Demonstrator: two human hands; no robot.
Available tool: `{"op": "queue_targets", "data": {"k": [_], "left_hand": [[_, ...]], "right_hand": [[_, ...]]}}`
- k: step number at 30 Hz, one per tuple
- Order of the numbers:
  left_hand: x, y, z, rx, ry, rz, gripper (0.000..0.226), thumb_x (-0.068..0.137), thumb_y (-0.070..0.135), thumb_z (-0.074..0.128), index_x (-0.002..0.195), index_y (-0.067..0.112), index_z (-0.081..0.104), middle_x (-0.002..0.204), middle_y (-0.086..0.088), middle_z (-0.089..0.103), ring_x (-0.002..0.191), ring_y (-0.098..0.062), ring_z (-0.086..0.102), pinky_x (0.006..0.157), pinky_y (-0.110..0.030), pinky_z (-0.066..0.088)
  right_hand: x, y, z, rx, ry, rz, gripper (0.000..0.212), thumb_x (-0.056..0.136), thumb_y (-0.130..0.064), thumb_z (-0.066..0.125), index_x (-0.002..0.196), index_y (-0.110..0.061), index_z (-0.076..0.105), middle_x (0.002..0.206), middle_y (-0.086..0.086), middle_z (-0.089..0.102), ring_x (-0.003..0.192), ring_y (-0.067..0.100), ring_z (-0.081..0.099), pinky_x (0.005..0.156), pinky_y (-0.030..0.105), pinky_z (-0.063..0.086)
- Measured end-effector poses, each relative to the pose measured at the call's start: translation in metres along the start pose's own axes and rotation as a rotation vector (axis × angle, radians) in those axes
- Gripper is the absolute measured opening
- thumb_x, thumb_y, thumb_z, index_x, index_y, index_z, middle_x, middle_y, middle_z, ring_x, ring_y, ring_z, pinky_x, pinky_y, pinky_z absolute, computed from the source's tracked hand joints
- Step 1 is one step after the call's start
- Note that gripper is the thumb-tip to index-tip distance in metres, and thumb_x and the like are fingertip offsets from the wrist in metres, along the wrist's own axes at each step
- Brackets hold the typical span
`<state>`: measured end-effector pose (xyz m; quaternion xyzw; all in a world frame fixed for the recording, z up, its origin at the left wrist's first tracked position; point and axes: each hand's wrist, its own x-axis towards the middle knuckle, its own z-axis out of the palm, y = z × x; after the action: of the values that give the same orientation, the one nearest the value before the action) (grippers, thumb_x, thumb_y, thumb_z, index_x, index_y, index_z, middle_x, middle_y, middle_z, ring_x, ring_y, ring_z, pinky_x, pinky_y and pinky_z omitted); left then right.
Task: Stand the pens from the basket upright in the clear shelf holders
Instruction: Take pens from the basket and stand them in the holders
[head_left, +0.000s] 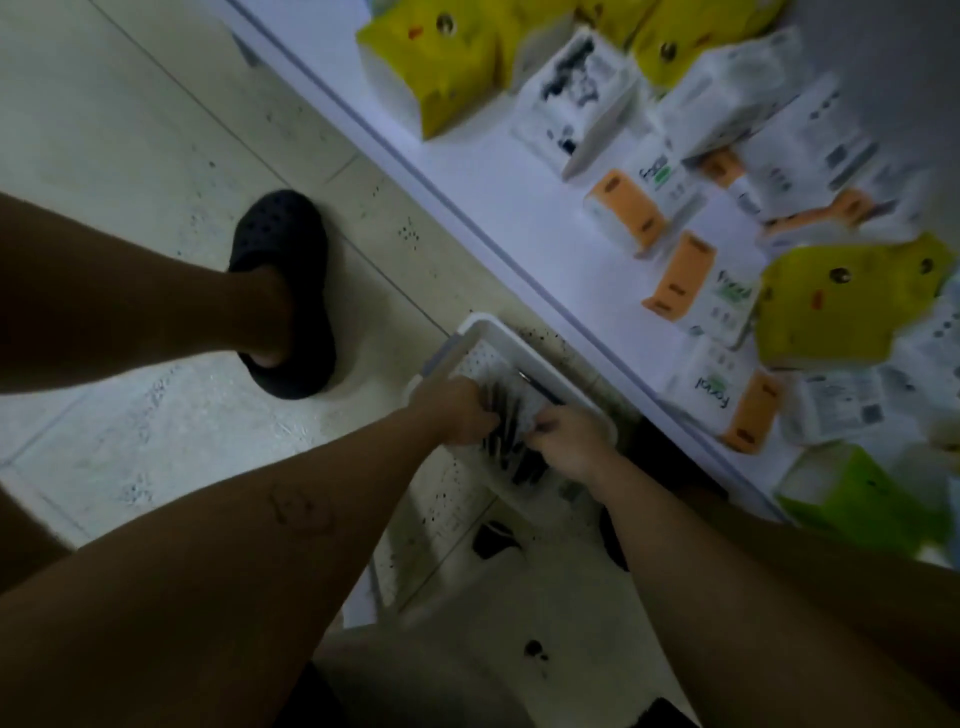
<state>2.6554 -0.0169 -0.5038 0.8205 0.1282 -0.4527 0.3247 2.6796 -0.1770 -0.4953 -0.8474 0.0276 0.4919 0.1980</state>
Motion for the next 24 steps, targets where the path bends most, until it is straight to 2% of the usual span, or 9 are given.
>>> {"op": "queue_targets", "data": {"k": [2,5,9,12,16,18,20,22,24], "left_hand": [[0.009,-0.001,0.007,-0.014,-0.012,-0.022,0.039,0.097,0.036,0.049,0.124,0.01,0.059,0.128,-0.01,0.058,0.119,-0.024,0.052,0.093,-0.029,0.041],[0.022,0.003,0.017,-0.111,-0.039,-0.031,0.033,0.096,0.025,0.052,0.124,0.009,0.058,0.123,-0.009,0.056,0.118,-0.025,0.05,0.084,-0.026,0.038],[0.039,0.004,0.025,-0.228,-0.052,-0.071,0.034,0.092,0.015,0.056,0.125,0.009,0.057,0.121,-0.009,0.055,0.111,-0.023,0.05,0.079,-0.024,0.038],[0.052,0.0,0.03,-0.336,-0.052,-0.089,0.029,0.09,0.005,0.051,0.117,0.001,0.06,0.113,-0.015,0.058,0.097,-0.022,0.05,0.067,-0.022,0.043],[0.067,-0.004,0.034,-0.402,-0.057,-0.119,0.031,0.091,0.006,0.052,0.121,0.003,0.058,0.117,-0.011,0.056,0.099,-0.019,0.05,0.075,-0.025,0.043],[0.073,-0.009,0.037,-0.428,-0.062,-0.142,0.028,0.091,0.012,0.055,0.117,0.003,0.061,0.117,-0.011,0.06,0.097,-0.02,0.054,0.066,-0.021,0.046],[0.077,-0.012,0.038,-0.455,-0.058,-0.165,0.027,0.091,0.016,0.057,0.114,0.004,0.063,0.115,-0.012,0.063,0.098,-0.022,0.058,0.064,-0.018,0.046],[0.08,-0.013,0.039,-0.487,-0.039,-0.171,0.026,0.091,0.014,0.057,0.115,0.003,0.062,0.115,-0.013,0.062,0.102,-0.023,0.058,0.073,-0.024,0.051],[0.082,-0.012,0.038,-0.549,-0.027,-0.175,0.028,0.091,0.009,0.054,0.117,0.002,0.059,0.116,-0.013,0.059,0.105,-0.026,0.056,0.087,-0.032,0.052]], "right_hand": [[0.008,0.0,0.004,0.041,-0.022,0.007,0.024,0.096,-0.013,0.052,0.073,-0.016,0.048,0.071,-0.001,0.045,0.066,0.013,0.045,0.054,0.021,0.032],[0.017,0.002,0.011,0.071,-0.03,0.025,0.042,0.096,-0.008,0.049,0.057,-0.021,0.038,0.06,-0.002,0.04,0.055,0.012,0.039,0.048,0.021,0.029],[0.031,0.008,0.016,0.084,-0.065,0.05,0.037,0.096,-0.011,0.049,0.061,-0.019,0.042,0.06,0.001,0.043,0.057,0.015,0.042,0.051,0.025,0.03],[0.042,0.008,0.018,0.149,-0.103,0.091,0.038,0.098,-0.011,0.049,0.062,-0.02,0.04,0.06,0.001,0.04,0.056,0.016,0.04,0.052,0.024,0.032],[0.06,0.008,0.02,0.166,-0.098,0.125,0.039,0.096,-0.004,0.044,0.06,-0.018,0.04,0.058,0.002,0.038,0.053,0.017,0.036,0.054,0.026,0.032],[0.069,0.009,0.022,0.174,-0.098,0.127,0.032,0.095,-0.001,0.042,0.068,-0.018,0.046,0.064,-0.001,0.043,0.056,0.012,0.04,0.051,0.02,0.033],[0.075,0.007,0.024,0.179,-0.104,0.132,0.025,0.096,-0.002,0.04,0.078,-0.017,0.051,0.071,-0.002,0.046,0.062,0.009,0.043,0.052,0.017,0.033],[0.08,0.006,0.03,0.153,-0.11,0.127,0.021,0.097,-0.005,0.041,0.1,-0.011,0.061,0.09,0.007,0.058,0.078,0.018,0.054,0.063,0.021,0.041],[0.08,0.006,0.036,0.121,-0.122,0.126,0.029,0.098,-0.006,0.04,0.12,-0.005,0.059,0.114,0.015,0.061,0.092,0.025,0.055,0.072,0.027,0.044]]}}
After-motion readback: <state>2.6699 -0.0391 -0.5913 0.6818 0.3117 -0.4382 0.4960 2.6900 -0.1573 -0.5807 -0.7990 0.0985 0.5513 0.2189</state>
